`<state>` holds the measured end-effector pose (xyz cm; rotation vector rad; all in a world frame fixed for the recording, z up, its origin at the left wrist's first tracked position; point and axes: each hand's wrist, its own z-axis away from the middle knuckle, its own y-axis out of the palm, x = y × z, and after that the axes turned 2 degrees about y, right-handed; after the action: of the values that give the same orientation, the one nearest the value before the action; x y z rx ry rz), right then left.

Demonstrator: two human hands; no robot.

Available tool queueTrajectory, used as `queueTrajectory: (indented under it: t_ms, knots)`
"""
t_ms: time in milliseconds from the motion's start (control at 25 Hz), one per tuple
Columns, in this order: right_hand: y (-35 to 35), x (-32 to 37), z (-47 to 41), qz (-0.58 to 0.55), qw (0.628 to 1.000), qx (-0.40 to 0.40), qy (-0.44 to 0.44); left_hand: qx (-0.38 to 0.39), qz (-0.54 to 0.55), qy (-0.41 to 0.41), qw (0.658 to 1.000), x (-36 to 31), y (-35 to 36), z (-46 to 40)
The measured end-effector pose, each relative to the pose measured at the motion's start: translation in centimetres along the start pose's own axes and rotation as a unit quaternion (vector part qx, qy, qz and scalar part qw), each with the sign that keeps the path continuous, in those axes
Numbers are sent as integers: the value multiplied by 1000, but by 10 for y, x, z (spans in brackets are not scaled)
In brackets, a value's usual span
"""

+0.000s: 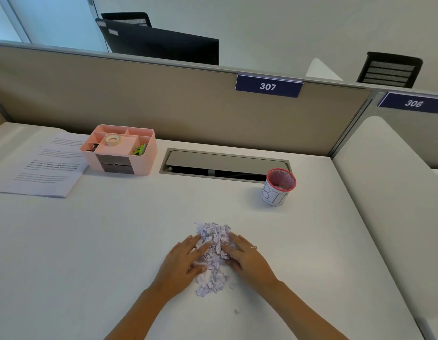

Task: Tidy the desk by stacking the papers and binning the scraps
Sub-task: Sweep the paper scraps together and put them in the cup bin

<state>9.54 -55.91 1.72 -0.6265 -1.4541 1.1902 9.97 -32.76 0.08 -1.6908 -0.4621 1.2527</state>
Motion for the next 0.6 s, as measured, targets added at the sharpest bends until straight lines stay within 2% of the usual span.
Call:
queueTrajectory:
  t_ms: [120,200,320,400,480,600]
  knots:
    - [-7,6,5,-10,997,-71,-9,-88,5,23,996,-14,-1,-2]
    - [-16,7,6,-25,997,-77,1,-118,23,11,993,-23,-3,-7]
    - [-29,-1,2,-125,980,-106,112,-106,88,-61,989,-32,-9,-19]
    - [-39,-9,-1,-259,935,-112,216,-106,126,-98,981,-36,-13,-29]
    - [-53,-19,-3,-426,857,-60,283,-95,190,-142,967,-43,-21,-39]
    - [-76,-32,-4,-565,766,17,305,-9,277,-168,946,-57,-39,-58]
